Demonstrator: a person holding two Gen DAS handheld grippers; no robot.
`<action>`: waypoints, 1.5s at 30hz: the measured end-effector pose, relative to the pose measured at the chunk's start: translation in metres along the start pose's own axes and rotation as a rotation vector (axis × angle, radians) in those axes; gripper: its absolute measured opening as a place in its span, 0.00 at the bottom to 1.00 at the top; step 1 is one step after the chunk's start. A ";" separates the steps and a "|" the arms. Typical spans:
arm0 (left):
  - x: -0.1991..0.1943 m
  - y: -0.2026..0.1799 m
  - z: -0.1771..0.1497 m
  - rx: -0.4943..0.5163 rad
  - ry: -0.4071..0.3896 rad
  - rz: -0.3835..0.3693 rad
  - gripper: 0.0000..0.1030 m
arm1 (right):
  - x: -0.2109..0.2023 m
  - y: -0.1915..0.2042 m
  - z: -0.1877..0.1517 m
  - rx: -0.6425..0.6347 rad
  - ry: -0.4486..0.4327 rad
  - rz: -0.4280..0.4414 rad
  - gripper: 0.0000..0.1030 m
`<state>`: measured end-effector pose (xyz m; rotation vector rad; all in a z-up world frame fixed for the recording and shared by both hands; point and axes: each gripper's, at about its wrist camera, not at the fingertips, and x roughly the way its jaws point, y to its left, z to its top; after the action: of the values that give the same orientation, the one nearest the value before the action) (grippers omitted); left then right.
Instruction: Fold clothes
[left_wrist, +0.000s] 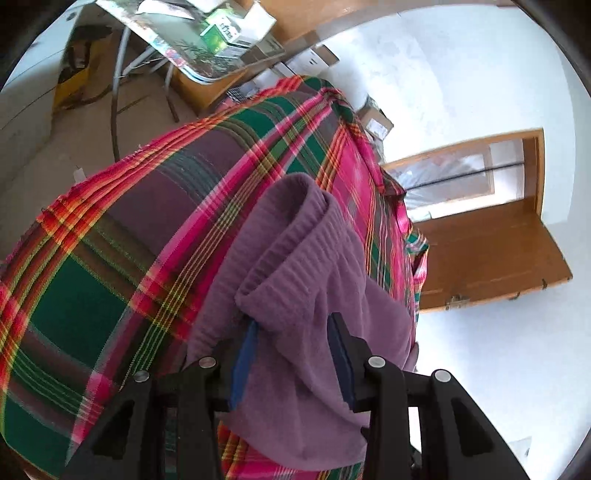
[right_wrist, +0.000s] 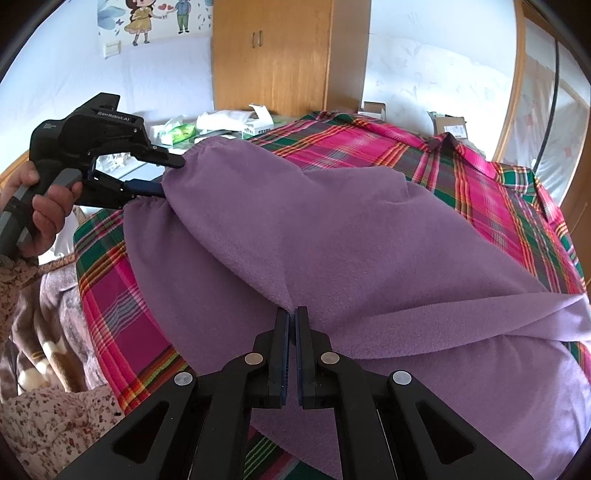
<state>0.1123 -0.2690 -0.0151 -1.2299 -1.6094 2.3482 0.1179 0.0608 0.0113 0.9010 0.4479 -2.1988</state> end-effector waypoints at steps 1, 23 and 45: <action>0.000 0.002 0.000 -0.019 -0.011 -0.001 0.31 | -0.002 0.001 0.001 -0.003 -0.009 -0.002 0.03; -0.057 -0.037 -0.016 0.088 -0.197 -0.020 0.11 | -0.071 0.015 0.032 -0.061 -0.209 -0.011 0.01; -0.040 0.019 -0.027 -0.009 -0.134 0.059 0.11 | -0.013 -0.075 -0.003 0.366 -0.016 0.016 0.23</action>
<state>0.1633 -0.2745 -0.0111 -1.1609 -1.6445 2.5118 0.0719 0.1204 0.0225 1.0697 0.0267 -2.3123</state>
